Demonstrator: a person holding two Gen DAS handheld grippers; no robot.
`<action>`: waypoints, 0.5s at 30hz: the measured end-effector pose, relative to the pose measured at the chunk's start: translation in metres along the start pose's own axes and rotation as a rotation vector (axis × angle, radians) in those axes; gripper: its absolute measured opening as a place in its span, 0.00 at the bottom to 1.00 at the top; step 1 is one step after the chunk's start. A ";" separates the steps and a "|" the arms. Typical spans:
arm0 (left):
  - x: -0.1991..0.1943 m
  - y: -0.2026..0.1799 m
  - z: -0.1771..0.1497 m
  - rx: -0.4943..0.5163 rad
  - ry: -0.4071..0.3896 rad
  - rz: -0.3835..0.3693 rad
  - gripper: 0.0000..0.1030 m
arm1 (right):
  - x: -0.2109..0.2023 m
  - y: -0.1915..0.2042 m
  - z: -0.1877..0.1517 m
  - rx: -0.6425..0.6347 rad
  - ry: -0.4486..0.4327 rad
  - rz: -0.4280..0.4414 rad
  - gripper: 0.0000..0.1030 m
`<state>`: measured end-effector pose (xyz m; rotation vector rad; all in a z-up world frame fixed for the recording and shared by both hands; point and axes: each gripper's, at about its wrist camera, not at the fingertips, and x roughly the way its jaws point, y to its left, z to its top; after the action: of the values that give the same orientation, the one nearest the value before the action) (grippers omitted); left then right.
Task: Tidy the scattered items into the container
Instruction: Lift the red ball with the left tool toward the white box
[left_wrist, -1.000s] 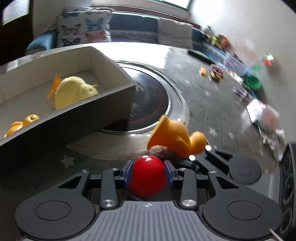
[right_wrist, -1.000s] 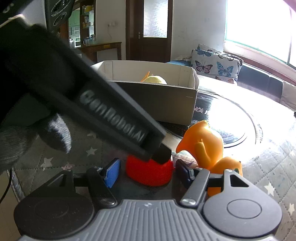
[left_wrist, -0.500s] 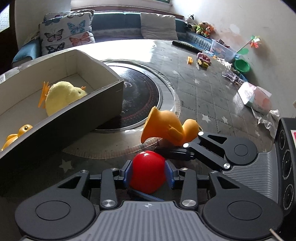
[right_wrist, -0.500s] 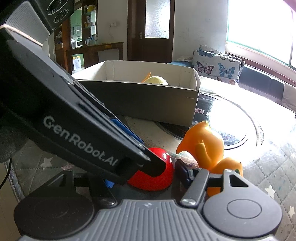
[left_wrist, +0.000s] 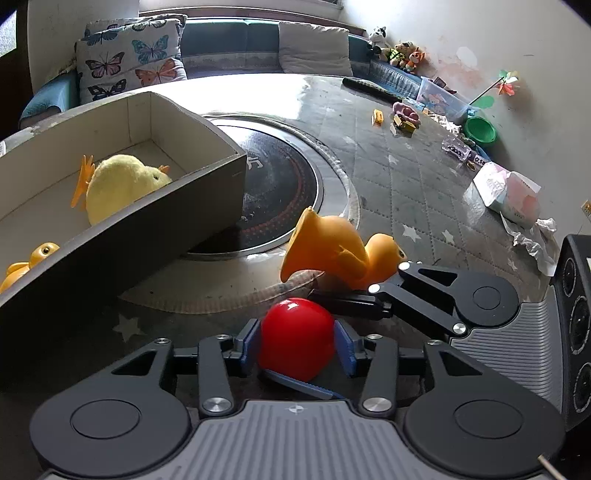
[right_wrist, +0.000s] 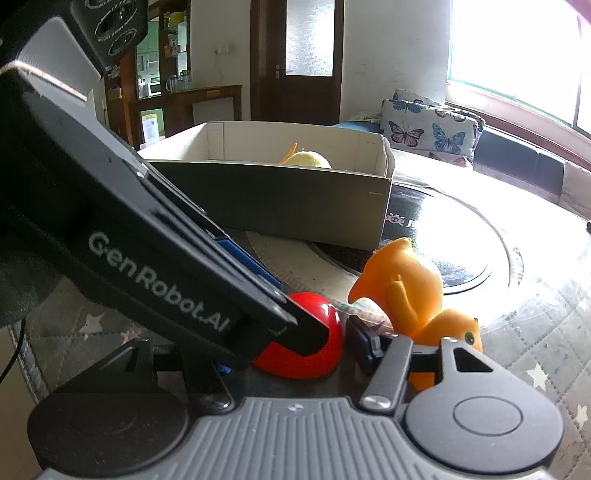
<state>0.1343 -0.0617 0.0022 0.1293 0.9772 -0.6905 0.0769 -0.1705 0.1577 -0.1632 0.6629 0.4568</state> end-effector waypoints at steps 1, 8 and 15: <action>0.001 0.000 0.000 -0.004 0.002 -0.002 0.49 | 0.000 0.000 0.000 -0.003 -0.001 -0.001 0.57; 0.000 0.001 -0.003 -0.019 0.006 -0.005 0.50 | -0.003 0.003 0.000 -0.020 -0.010 0.006 0.55; -0.018 0.002 -0.002 -0.019 -0.031 0.014 0.50 | -0.008 0.009 0.011 -0.073 -0.035 0.015 0.55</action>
<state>0.1273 -0.0510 0.0155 0.1084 0.9521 -0.6690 0.0729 -0.1619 0.1710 -0.2186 0.6140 0.4975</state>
